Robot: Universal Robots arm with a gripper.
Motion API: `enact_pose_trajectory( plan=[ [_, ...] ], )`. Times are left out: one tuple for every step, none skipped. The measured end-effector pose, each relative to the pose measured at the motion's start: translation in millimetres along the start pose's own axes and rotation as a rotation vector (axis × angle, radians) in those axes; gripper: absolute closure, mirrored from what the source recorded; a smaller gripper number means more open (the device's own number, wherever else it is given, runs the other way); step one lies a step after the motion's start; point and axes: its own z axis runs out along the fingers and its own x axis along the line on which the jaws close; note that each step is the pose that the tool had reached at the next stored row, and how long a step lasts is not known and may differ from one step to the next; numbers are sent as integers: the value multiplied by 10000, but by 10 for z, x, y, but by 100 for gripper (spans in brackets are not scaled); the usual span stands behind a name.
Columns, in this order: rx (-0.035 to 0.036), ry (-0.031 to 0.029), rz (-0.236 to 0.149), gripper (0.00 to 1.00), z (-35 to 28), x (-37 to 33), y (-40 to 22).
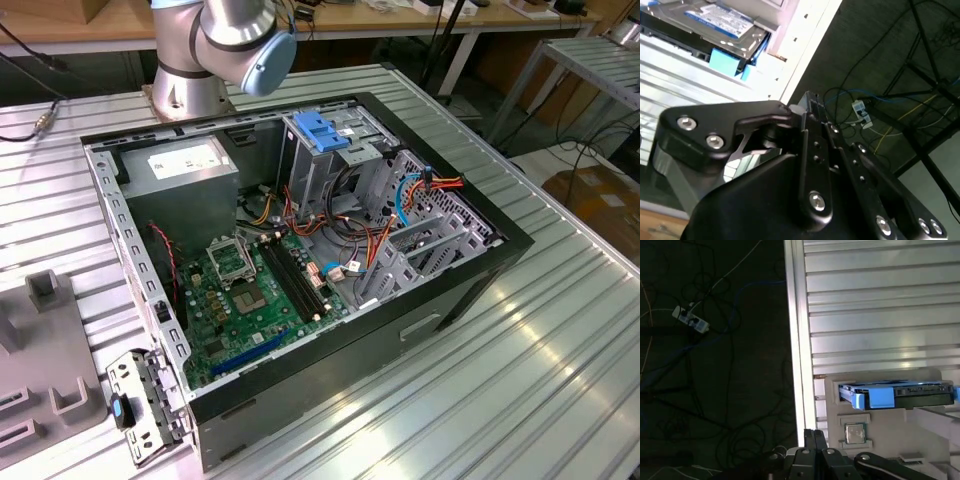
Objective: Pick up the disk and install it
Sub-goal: 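Reach for the disk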
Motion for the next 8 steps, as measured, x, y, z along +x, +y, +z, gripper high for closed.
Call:
enact_pose_trajectory(
  plan=[
    [1,1,0,89,0,0,0],
    [1,0,0,89,0,0,0],
    [3,0,1,89,0,1,0],
    [4,0,0,89,0,0,0],
    [5,0,0,89,0,0,0],
    [11,-2,0,89,0,-10,1],
    [17,-1,3,89,0,-43,5],
    [25,-1,2,89,1,-85,8]
  ],
)
